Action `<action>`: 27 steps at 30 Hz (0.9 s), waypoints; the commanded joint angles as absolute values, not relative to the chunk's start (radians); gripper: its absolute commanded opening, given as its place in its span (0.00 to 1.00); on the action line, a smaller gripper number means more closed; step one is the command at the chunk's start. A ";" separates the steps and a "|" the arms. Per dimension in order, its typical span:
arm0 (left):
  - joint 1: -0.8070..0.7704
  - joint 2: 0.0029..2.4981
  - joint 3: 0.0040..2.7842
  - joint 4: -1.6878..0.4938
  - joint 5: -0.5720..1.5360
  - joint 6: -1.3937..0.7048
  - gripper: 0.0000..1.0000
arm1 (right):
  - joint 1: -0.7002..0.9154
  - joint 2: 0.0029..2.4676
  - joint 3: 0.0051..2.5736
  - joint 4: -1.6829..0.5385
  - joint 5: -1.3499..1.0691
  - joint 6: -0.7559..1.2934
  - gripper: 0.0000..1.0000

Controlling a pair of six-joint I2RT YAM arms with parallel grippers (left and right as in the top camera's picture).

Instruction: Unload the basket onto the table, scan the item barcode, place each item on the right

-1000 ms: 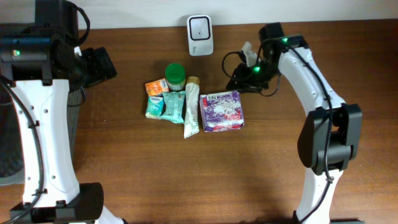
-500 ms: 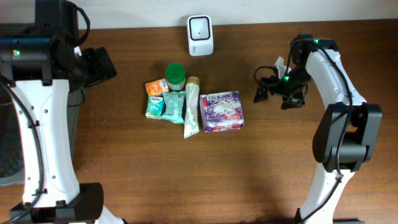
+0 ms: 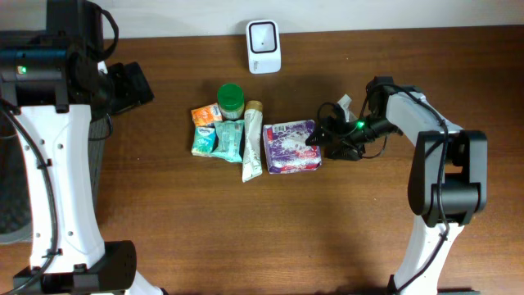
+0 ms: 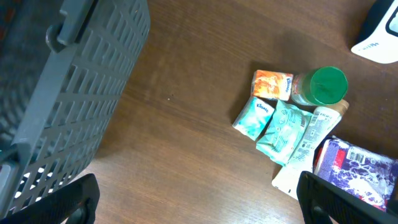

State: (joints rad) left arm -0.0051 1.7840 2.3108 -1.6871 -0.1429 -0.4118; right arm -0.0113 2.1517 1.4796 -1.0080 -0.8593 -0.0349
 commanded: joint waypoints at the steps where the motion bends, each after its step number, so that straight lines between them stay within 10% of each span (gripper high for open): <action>1: -0.003 1.768 2.310 -1.688 -0.147 -0.418 0.99 | -0.001 2.150 1.473 -0.997 -0.882 -0.045 0.94; 13: -0.003 1.768 2.310 -1.688 -0.147 -0.418 0.99 | 0.078 2.150 1.361 -0.776 -0.857 0.042 0.97; 18: -0.003 1.768 2.310 -1.688 -0.147 -0.418 0.99 | 0.078 2.150 1.361 -0.778 -0.878 0.042 0.43; 20: -0.003 1.768 2.310 -1.688 -0.147 -0.418 0.99 | 0.078 2.149 1.365 -0.777 -0.892 0.042 0.06; 27: -0.003 1.768 2.310 -1.688 -0.147 -0.418 0.99 | 0.078 2.069 1.489 -0.777 -0.984 0.030 0.04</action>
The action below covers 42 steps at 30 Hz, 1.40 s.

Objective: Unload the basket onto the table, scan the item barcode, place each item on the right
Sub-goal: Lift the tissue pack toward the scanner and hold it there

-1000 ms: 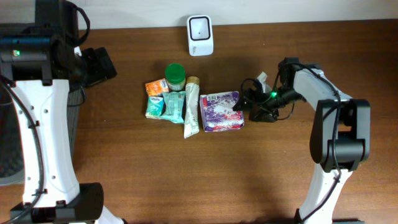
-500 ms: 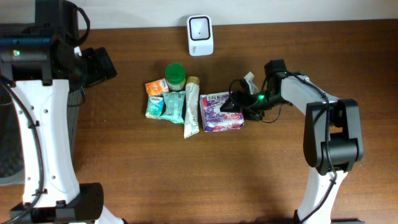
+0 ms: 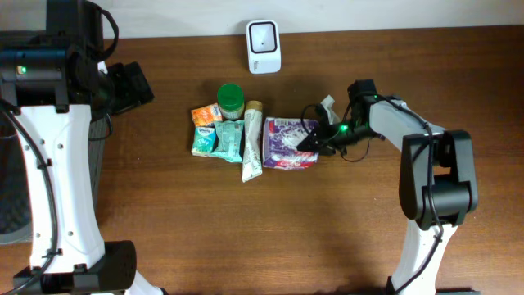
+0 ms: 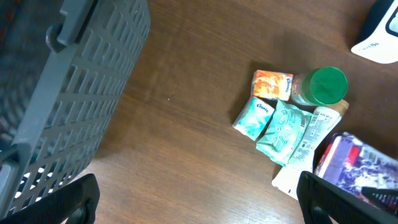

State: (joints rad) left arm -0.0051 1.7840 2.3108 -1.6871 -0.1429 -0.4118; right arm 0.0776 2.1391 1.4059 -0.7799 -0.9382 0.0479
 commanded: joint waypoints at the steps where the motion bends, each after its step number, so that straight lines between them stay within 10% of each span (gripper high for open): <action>1: -0.003 1.768 2.310 -1.688 -0.147 -0.418 0.99 | 0.078 2.062 1.529 -0.777 -0.984 0.030 0.04; 42: -0.003 1.768 2.310 -1.688 -0.147 -0.418 0.99 | 0.236 1.823 1.548 -0.669 -0.748 -0.120 0.04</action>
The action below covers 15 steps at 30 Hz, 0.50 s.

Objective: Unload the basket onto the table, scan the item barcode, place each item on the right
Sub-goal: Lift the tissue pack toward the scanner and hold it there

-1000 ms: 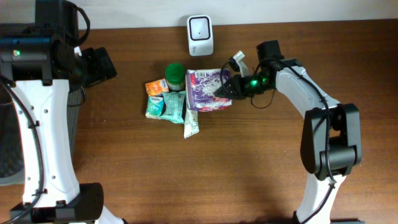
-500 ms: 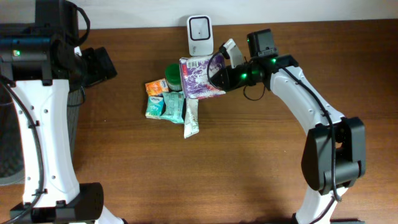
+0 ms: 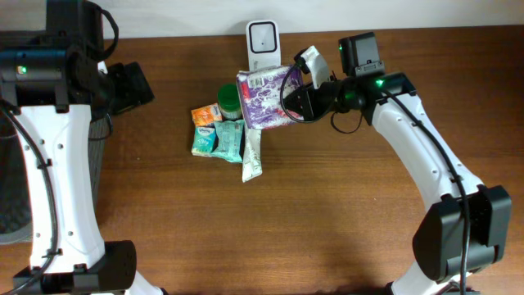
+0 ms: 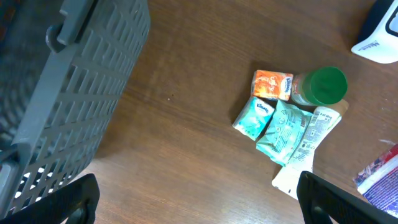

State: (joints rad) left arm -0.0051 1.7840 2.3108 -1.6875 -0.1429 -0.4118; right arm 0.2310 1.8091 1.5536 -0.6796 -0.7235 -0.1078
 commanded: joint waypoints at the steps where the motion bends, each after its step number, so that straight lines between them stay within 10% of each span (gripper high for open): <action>1: -0.003 1.768 2.310 -1.688 -0.147 -0.418 0.99 | 0.237 1.834 1.547 -0.664 -0.749 -0.120 0.04; 15: -0.003 1.768 2.310 -1.688 -0.147 -0.418 0.99 | 0.274 1.837 1.548 -0.628 -0.781 -0.095 0.04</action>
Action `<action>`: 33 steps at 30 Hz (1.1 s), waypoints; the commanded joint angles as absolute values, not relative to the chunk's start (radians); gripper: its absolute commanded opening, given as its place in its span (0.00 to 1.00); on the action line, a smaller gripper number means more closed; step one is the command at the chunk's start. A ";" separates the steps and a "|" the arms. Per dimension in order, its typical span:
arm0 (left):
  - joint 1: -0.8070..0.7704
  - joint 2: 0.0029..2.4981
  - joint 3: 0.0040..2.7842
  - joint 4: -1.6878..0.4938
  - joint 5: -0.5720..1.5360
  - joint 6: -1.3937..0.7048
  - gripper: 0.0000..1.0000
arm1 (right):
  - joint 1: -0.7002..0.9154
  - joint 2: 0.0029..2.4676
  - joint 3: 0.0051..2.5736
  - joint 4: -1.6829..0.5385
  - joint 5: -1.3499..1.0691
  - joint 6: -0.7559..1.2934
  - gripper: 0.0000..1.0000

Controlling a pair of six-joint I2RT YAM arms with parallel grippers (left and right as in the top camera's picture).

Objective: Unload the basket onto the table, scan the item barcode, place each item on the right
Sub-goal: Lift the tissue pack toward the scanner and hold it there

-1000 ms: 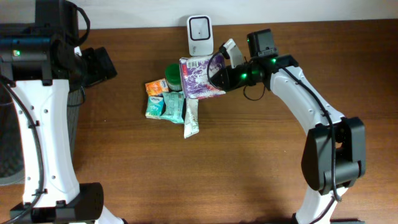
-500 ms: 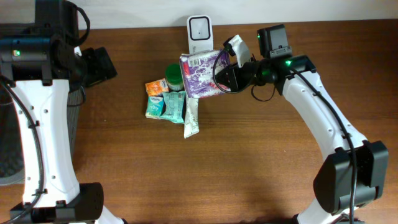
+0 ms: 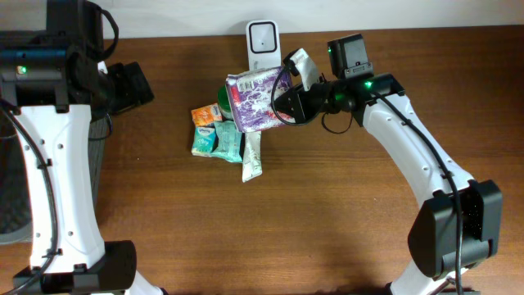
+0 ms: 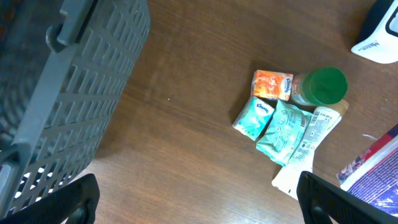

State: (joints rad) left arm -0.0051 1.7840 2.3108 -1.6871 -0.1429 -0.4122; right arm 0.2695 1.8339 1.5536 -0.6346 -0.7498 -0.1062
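My right gripper (image 3: 288, 100) is shut on a purple-and-white packet (image 3: 255, 98), held in the air just below the white scanner (image 3: 264, 36) at the table's back edge. The packet's corner also shows at the right edge of the left wrist view (image 4: 373, 177). It hangs over the heap of small items and hides most of the green-lidded jar (image 4: 322, 86). My left gripper (image 4: 198, 199) is open, high at the far left beside the grey basket (image 4: 68, 93), nothing between its fingers.
On the table lie an orange sachet (image 3: 205, 113), two teal tissue packs (image 3: 217, 141) and a white tube (image 3: 252, 157). The grey basket (image 3: 10, 188) stands at the left edge.
My right gripper has shifted a little left and forward with the packet, which now covers more of the green-lidded jar. The left arm has not moved.
My right gripper was at the packet's right edge as it lay on the table beside the tube. Then the packet was tipped up at that edge. Later it hung in the air below the scanner, and now it hangs slightly further left.
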 commanded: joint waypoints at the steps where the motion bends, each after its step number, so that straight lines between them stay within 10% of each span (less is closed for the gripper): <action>1: -0.003 1.768 2.310 -1.688 -0.147 -0.418 0.99 | 0.274 1.837 1.548 -0.628 -0.782 -0.093 0.04; 33: -0.003 1.768 2.310 -1.688 -0.147 -0.418 0.99 | 0.274 1.833 1.548 -0.623 -0.781 -0.066 0.04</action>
State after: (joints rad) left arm -0.0051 1.7840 2.3108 -1.6871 -0.1429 -0.4118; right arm 0.2695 1.8339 1.5536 -0.6304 -0.7532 -0.0742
